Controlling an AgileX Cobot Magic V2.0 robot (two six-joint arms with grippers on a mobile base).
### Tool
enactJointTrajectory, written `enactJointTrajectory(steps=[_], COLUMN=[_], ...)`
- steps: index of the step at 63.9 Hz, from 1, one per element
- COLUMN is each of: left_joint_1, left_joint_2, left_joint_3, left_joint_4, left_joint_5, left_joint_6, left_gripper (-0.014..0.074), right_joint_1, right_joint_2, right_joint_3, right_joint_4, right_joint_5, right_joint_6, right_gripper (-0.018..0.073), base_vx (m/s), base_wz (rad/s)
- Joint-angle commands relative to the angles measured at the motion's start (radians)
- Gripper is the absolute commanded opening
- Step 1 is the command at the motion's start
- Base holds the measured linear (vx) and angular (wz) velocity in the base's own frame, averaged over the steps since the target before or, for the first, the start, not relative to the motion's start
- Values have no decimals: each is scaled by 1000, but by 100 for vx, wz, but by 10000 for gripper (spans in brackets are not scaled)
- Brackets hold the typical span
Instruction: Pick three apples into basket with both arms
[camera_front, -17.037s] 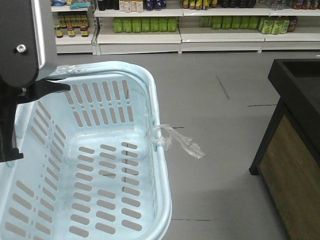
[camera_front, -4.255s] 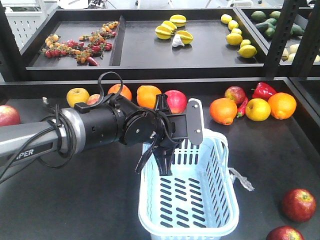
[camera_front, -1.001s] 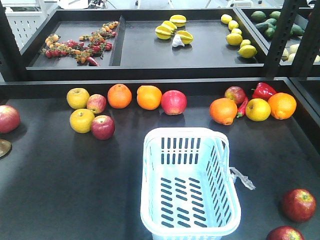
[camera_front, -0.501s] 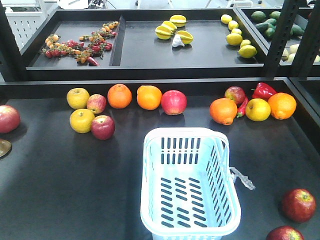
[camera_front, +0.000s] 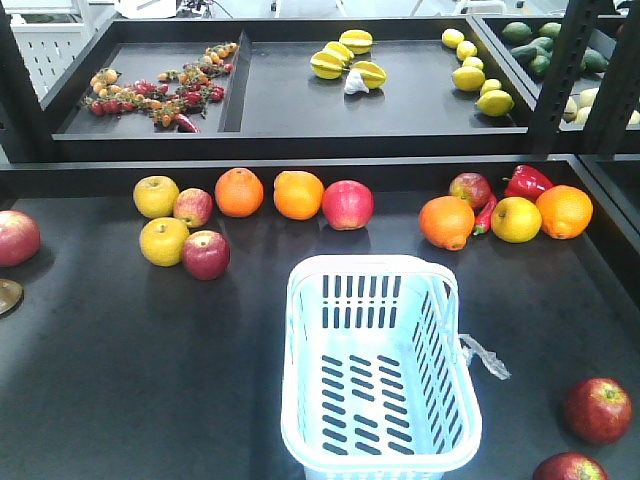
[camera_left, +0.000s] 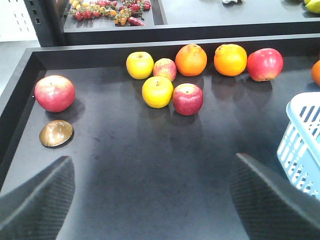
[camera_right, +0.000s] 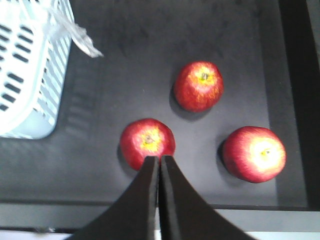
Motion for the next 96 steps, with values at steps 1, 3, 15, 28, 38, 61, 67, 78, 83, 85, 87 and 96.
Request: enactJointTrajectory(steps=[1, 3, 15, 28, 38, 61, 67, 78, 83, 85, 87, 96], left_joint_1=[1, 1, 1, 1, 1, 1, 1, 1, 1, 1, 1, 1], left_joint_2=[5, 5, 5, 5, 5, 5, 5, 5, 5, 5, 5, 5], left_joint_3=[-24, -24, -24, -24, -24, -24, -24, -24, -24, -24, -24, -24], left_joint_4=[15, 15, 15, 15, 15, 15, 15, 15, 15, 15, 15, 15], left_joint_5=[-56, -56, -53, -53, -53, -53, -53, -53, -53, -53, -53, -53], left_joint_6=[-13, -13, -13, -13, -13, -13, -13, -13, -13, -13, -13, -13], left_gripper=[593, 593, 593, 593, 593, 593, 593, 593, 593, 593, 593, 593], right_joint_1=[-2, -2, -2, -2, -2, -1, -1, -1, -1, -1, -1, -1], right_joint_2=[15, 15, 15, 15, 25, 268, 331, 448, 500, 525, 544, 643], right_joint_3=[-33, -33, -33, -33, -33, -33, -33, -33, -33, -33, -33, -33], right_joint_4=[-12, -3, 13, 13, -28, 8, 8, 8, 9, 9, 9, 10], right_joint_5=[-29, -26, 0, 16, 8, -88, -111, -162, -172, -177, -182, -210], right_joint_6=[-66, -83, -117, -86, -61, -41, -44, -56, -70, -72, -75, -77], right_gripper=[6, 20, 188, 497, 662, 632, 622, 614, 610, 609, 609, 603], base_vx=[0, 0, 0, 0, 0, 0, 0, 0, 0, 0, 0, 0], base_wz=[0, 0, 0, 0, 0, 0, 0, 0, 0, 0, 0, 0])
